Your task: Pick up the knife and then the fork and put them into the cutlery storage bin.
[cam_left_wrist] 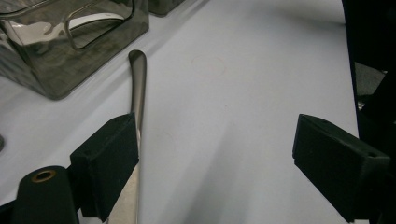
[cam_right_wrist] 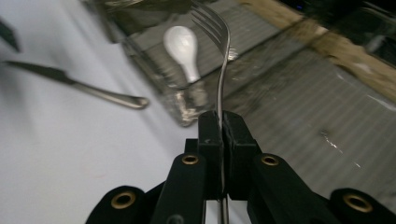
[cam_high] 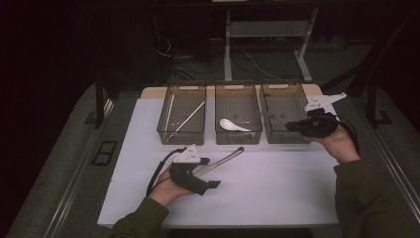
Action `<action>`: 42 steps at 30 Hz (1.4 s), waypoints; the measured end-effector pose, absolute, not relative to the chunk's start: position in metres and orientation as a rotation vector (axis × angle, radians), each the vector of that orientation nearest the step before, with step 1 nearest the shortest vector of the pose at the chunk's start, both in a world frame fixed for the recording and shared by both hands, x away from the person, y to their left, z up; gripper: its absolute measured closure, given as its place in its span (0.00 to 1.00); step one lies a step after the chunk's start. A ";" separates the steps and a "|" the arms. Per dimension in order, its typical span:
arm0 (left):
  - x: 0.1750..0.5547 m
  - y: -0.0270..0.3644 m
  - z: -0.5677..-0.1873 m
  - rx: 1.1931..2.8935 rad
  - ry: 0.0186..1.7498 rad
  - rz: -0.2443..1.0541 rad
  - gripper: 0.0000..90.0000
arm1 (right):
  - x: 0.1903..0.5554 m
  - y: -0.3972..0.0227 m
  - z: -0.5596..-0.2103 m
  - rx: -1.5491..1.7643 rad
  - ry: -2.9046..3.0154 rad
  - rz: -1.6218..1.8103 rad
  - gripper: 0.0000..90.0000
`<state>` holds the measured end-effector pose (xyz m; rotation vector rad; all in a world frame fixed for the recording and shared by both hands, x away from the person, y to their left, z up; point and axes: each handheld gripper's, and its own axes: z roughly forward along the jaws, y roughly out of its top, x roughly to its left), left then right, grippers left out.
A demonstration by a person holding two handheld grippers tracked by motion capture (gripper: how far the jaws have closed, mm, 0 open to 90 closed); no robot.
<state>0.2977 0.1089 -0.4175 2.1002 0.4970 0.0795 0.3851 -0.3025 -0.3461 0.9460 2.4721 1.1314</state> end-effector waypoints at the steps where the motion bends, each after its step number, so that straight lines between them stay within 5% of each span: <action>1: 0.298 0.109 -0.418 2.096 0.499 0.078 0.15 | 0.391 -0.306 -0.345 0.982 2.455 1.112 0.96; 23: 0.297 0.106 -0.419 2.116 0.474 0.075 0.15 | 0.465 -0.323 -0.385 1.402 2.306 0.898 0.95; 33: 0.297 0.105 -0.420 2.123 0.485 0.075 0.15 | 0.460 -0.329 -0.382 1.423 2.277 1.031 0.55; 42: 0.299 0.107 -0.420 2.123 0.512 0.106 0.16 | 0.427 -0.326 -0.369 1.326 2.279 1.205 0.43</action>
